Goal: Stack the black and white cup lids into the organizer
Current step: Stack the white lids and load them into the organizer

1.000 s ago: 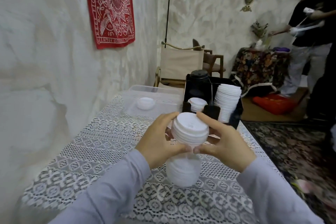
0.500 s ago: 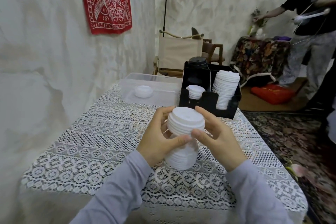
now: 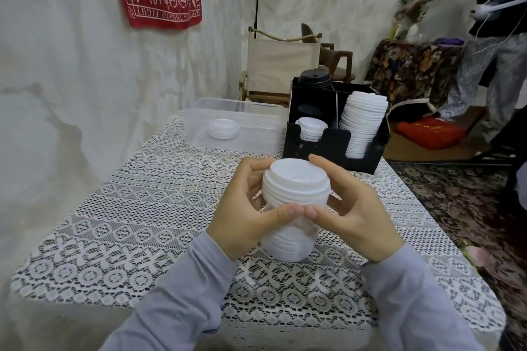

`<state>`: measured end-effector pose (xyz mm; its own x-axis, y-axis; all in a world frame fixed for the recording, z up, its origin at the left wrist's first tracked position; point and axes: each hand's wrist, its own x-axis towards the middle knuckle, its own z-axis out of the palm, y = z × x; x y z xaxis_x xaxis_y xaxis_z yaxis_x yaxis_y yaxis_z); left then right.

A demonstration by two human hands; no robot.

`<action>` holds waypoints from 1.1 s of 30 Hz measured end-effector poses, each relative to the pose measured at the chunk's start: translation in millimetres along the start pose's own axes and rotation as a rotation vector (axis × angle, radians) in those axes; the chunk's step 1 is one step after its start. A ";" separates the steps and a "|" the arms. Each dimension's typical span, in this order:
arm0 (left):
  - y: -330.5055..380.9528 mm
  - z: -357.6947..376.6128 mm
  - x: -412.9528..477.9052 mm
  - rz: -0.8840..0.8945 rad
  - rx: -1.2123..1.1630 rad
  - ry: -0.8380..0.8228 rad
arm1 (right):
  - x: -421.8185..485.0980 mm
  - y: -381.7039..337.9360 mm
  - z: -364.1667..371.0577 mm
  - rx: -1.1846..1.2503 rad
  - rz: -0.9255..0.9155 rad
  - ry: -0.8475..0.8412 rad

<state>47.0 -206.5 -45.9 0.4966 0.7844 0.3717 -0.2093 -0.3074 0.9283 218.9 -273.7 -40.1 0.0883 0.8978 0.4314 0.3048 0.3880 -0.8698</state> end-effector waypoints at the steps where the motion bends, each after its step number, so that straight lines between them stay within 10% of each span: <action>1: -0.8 -0.7 -0.1 0.001 0.005 -0.007 | -0.8 0.6 -0.7 0.015 0.001 0.004; 33: -4.6 -4.0 -2.0 0.044 0.019 0.008 | 1.6 9.1 15.1 -0.114 -0.099 0.110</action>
<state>43.6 -204.5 -51.0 0.4802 0.7743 0.4121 -0.2145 -0.3518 0.9112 207.5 -265.5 -51.0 0.1535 0.8256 0.5429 0.4225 0.4418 -0.7914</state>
